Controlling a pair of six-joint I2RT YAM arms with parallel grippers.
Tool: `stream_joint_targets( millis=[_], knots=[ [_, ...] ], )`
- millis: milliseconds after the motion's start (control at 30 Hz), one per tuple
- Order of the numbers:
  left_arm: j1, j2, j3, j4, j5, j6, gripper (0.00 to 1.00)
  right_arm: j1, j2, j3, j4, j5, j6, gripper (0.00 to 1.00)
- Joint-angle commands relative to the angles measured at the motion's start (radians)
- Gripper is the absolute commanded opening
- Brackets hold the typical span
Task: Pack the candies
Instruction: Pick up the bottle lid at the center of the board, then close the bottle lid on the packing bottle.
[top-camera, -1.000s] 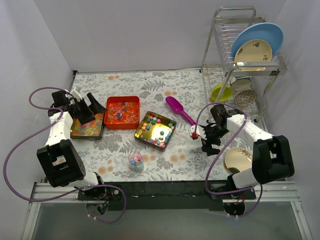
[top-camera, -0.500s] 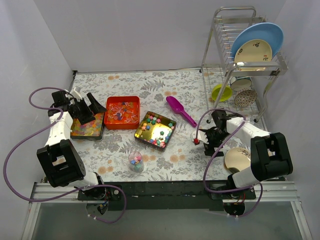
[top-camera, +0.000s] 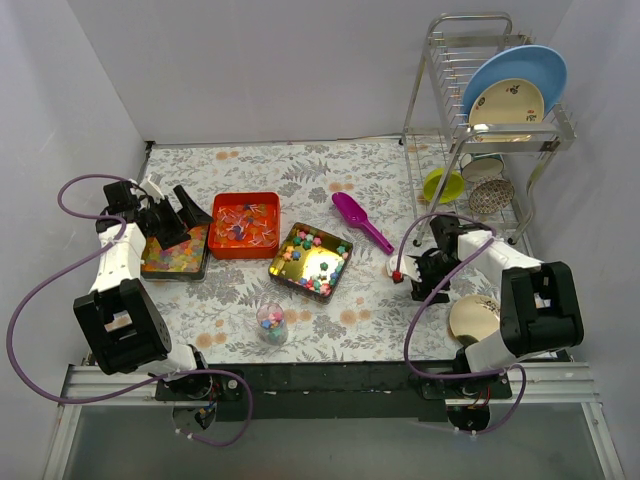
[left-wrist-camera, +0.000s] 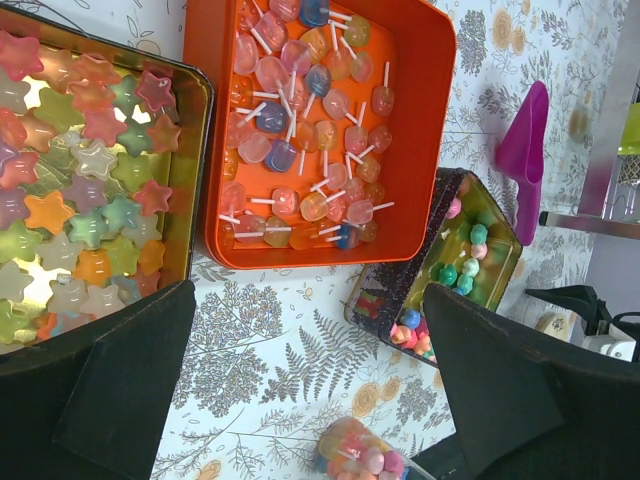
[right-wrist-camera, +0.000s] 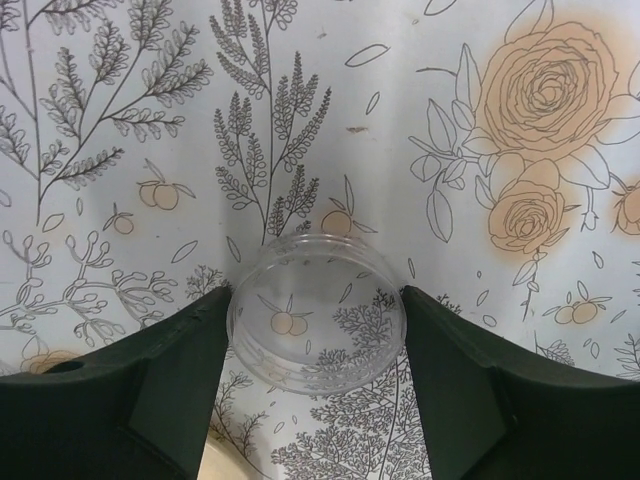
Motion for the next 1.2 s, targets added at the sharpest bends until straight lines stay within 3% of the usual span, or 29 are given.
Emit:
stream_joint_targets(
  millis=[0,100,300,500,700,900,1167],
  knots=[
    [-0.003,-0.022,0.023,0.017,0.019,0.016,0.98,0.013,-0.055,0.089,-0.092,-0.059,0.009,0.74],
    [-0.009,-0.020,0.016,0.037,0.039,0.036,0.98,0.075,-0.078,0.238,-0.197,-0.139,0.084,0.73],
    [-0.022,-0.068,-0.050,0.148,-0.053,0.032,0.98,0.418,-0.081,0.483,-0.229,-0.160,0.280,0.75],
    [-0.022,-0.180,-0.085,0.157,0.004,0.249,0.98,0.657,0.096,0.773,-0.307,-0.110,0.460,0.75],
    [-0.017,-0.169,-0.079,0.145,-0.077,0.133,0.98,0.854,0.297,1.050,-0.408,-0.136,0.540,0.74],
    [-0.015,-0.227,-0.121,0.212,-0.086,0.039,0.98,0.983,0.405,1.146,-0.416,-0.125,0.570,0.74],
    [-0.015,-0.272,-0.113,0.209,-0.119,0.042,0.98,1.020,0.494,1.183,-0.379,-0.044,0.587,0.73]
  ],
)
